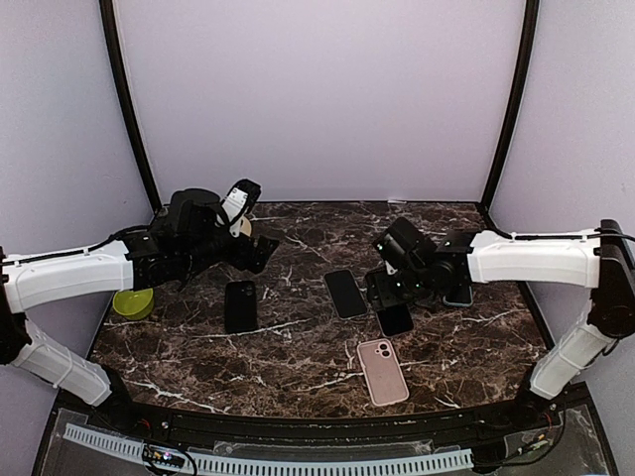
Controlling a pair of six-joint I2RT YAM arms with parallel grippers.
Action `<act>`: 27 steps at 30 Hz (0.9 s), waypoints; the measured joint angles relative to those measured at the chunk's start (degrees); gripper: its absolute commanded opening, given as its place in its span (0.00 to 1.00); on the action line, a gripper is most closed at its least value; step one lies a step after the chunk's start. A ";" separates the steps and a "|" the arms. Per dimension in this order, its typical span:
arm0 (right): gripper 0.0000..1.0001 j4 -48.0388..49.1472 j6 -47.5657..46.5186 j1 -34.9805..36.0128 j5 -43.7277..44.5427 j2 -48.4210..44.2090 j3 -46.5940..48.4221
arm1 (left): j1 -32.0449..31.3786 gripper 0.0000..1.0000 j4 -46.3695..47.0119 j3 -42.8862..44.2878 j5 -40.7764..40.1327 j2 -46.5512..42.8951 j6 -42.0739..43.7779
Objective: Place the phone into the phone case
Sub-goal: Install the phone into the phone case.
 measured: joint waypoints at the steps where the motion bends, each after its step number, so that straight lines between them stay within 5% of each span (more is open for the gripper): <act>1: 0.10 0.04 2.49 2.60 0.70 -1.14 -1.66 | 0.00 0.98 0.00 0.00 0.17 0.13 0.00; 11: 0.02 -0.44 23.65 21.81 6.51 -5.35 -11.10 | 0.00 0.98 0.00 -0.07 0.87 0.96 -0.02; 27: 0.00 1.36 29.38 24.90 9.62 -2.10 -14.10 | 0.00 0.98 -0.02 -0.07 0.85 1.55 -0.02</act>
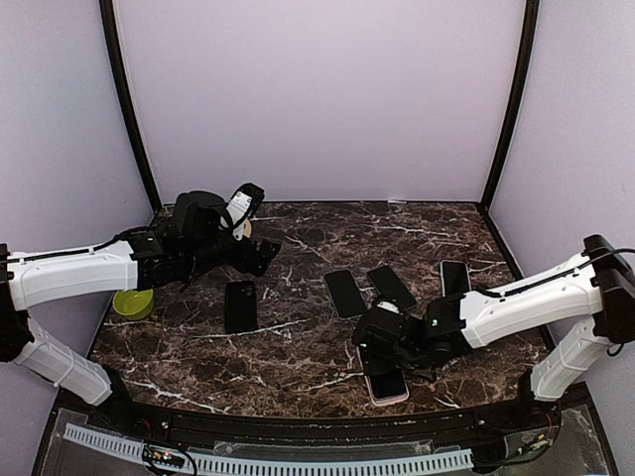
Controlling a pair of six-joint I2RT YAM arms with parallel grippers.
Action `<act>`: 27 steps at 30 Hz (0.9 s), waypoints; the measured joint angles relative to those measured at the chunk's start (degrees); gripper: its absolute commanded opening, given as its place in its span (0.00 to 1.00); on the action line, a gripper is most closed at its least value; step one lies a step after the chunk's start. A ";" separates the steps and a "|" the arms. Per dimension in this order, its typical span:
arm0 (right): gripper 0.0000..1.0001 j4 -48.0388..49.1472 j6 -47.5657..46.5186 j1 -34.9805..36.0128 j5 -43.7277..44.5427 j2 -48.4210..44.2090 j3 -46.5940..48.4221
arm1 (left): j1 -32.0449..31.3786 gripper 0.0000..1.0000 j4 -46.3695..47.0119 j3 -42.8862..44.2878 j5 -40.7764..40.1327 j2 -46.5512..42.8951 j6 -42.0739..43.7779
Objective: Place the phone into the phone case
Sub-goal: Install the phone into the phone case.
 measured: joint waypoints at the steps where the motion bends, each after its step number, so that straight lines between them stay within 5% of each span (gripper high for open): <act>1: 0.00 0.52 -0.02 0.07 0.24 0.17 -0.31 | 0.00 0.98 0.00 0.00 0.00 0.00 0.00; 27: 0.00 4.90 -1.68 2.14 5.22 4.04 -2.86 | 0.00 0.98 0.02 0.00 -0.04 0.04 0.00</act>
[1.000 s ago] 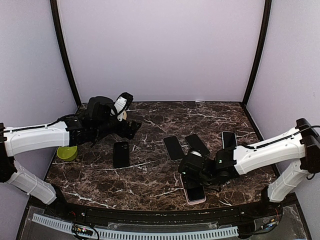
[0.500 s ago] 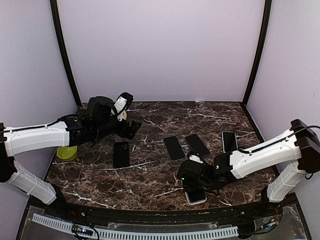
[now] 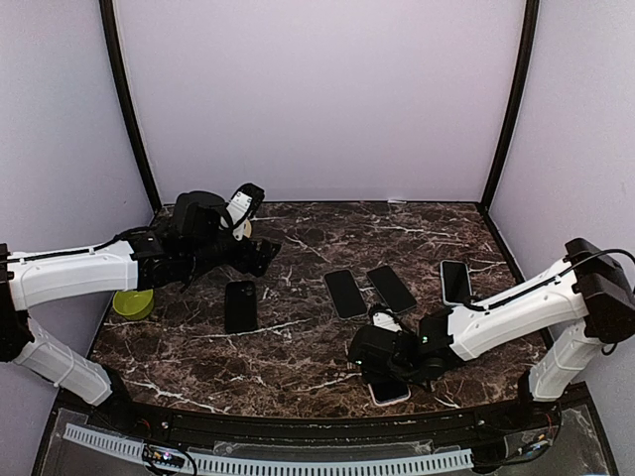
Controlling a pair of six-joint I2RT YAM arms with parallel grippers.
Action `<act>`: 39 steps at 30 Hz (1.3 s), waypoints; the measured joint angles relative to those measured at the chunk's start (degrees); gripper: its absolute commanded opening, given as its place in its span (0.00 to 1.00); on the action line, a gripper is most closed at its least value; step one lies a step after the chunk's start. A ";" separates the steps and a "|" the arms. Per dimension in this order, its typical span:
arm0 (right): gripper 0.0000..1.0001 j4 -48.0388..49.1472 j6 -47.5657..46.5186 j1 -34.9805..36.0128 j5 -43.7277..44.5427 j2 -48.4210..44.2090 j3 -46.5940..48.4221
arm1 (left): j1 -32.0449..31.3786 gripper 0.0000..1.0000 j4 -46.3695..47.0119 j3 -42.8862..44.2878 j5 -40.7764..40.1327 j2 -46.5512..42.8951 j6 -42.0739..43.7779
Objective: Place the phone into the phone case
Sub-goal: Install the phone into the phone case.
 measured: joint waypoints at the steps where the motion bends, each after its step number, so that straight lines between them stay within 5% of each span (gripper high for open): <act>1: 0.00 0.37 -0.02 0.02 0.11 0.20 -0.20 | 0.00 0.98 0.00 0.00 0.00 0.00 0.00; 11: 0.01 2.19 -1.14 0.20 0.26 0.13 -1.86 | 0.00 0.98 -0.02 0.00 -0.22 0.00 0.04; 17: 0.59 1.66 -2.82 0.15 -1.84 -0.35 -2.01 | 0.00 0.98 0.00 0.00 -0.26 0.00 0.04; 22: 0.73 -0.52 -4.33 -0.09 -3.41 -0.20 -0.72 | 0.00 0.98 0.00 0.00 -0.31 0.00 0.04; 26: 0.96 -4.59 -5.40 -0.22 -4.70 0.55 1.70 | 0.00 0.98 0.00 0.00 -0.35 -0.02 0.07; 34: 0.98 -12.04 -9.66 -1.55 -11.34 0.17 6.05 | 0.00 0.98 0.00 0.00 -0.22 -0.24 0.35; 39: 0.76 -15.65 -11.32 -3.93 -15.82 -4.17 5.90 | 0.00 0.98 0.02 0.00 -0.22 -0.24 0.52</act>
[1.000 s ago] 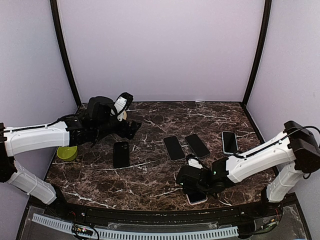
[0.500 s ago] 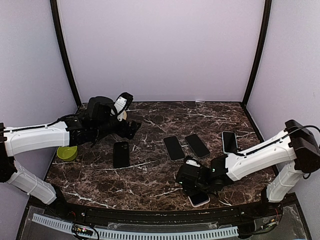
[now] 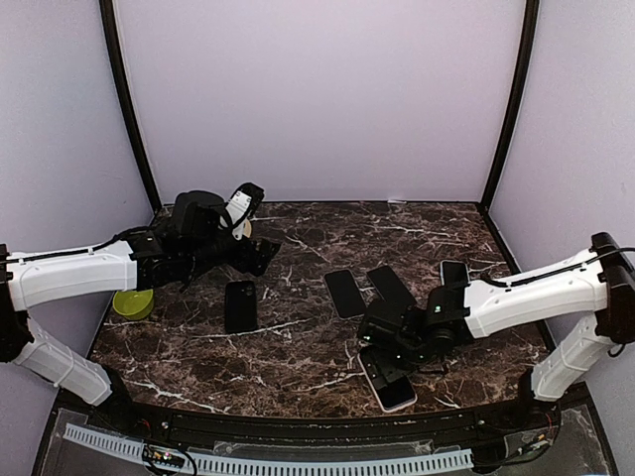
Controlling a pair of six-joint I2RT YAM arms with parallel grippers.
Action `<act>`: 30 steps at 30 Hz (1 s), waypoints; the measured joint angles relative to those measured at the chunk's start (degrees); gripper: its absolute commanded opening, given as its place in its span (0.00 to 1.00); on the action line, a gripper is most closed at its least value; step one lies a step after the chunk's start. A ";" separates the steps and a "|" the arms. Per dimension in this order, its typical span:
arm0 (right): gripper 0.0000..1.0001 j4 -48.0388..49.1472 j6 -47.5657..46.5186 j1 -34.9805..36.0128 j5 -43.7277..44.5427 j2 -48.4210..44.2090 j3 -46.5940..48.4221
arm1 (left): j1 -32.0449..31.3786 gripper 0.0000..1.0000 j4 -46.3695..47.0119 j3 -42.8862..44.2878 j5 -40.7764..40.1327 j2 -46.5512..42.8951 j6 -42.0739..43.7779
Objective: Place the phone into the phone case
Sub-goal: Install the phone into the phone case, then press the phone with the phone case at the corner of the board.
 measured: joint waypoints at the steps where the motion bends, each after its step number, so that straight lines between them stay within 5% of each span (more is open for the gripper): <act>1: 0.68 -0.17 -0.04 -0.76 -1.11 -1.62 -0.26 | 0.00 0.98 -0.02 0.00 -0.02 0.00 0.00; 5: 0.41 -0.31 0.28 -3.32 -5.07 -6.73 -3.43 | 0.00 0.98 -0.02 0.00 -0.02 0.00 0.02; 12: 0.21 -0.46 1.07 -3.93 -9.55 -6.40 -8.61 | 0.00 0.98 -0.02 -0.02 -0.02 0.00 0.22; 21: 0.11 1.03 1.81 -3.89 -11.52 -6.38 -10.14 | 0.00 0.98 -0.02 -0.02 -0.09 -0.02 0.44; 27: 0.12 1.88 2.34 -3.23 -11.41 -6.69 -11.32 | 0.00 0.98 0.00 -0.02 -0.15 -0.20 0.70; 30: 0.20 -0.13 2.19 -2.71 -10.58 -5.53 -9.49 | 0.00 0.98 0.02 -0.04 -0.39 -0.22 1.16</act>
